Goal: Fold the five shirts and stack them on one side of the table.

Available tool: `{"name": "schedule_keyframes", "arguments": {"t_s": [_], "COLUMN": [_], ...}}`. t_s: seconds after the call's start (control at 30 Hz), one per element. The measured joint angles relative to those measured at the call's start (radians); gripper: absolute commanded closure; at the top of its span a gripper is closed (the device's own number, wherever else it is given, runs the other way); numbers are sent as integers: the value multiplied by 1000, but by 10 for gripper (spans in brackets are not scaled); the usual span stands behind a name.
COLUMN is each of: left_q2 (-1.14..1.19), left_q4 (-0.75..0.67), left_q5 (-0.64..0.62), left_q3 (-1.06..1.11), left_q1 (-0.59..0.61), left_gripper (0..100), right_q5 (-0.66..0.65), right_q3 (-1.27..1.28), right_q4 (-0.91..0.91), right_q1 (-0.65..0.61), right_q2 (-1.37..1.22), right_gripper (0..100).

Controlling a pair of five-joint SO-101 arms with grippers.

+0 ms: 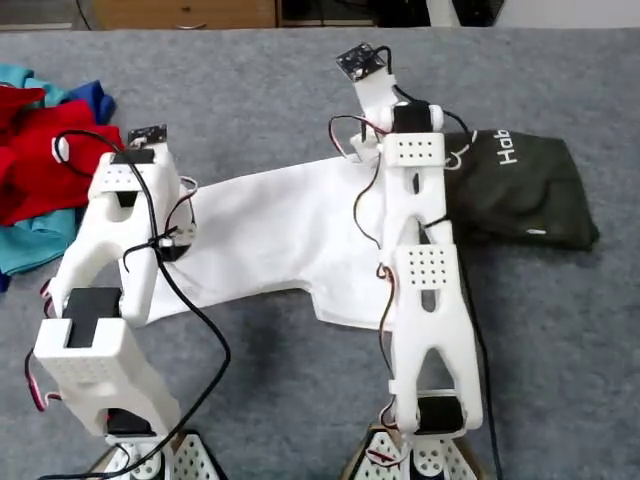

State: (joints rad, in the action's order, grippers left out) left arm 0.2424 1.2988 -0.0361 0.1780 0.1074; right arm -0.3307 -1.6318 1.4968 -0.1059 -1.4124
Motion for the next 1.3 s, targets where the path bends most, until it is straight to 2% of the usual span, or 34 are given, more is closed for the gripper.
{"name": "schedule_keyframes", "arguments": {"t_s": [0.27,0.47,0.67,0.83,1.03,1.3], "left_q2": [-60,-207,-272,-321,-325,-331], "left_q4": [35,32,-87,-137,-264,-322], "left_q5": [75,101,101,80,44,44], "left_q3": [12,150,330,269,252,468], "left_q1": [35,31,26,28,38,37], "left_gripper": [982,982,982,982,982,982], "right_q5": [0,0,0,-2,-2,-2], "right_q3": [0,0,0,0,0,0], "right_q4": [0,0,0,0,0,-18], "right_q1": [0,0,0,0,0,0], "right_q2": [0,0,0,0,0,0], "right_gripper": [996,996,996,996,996,996]}}
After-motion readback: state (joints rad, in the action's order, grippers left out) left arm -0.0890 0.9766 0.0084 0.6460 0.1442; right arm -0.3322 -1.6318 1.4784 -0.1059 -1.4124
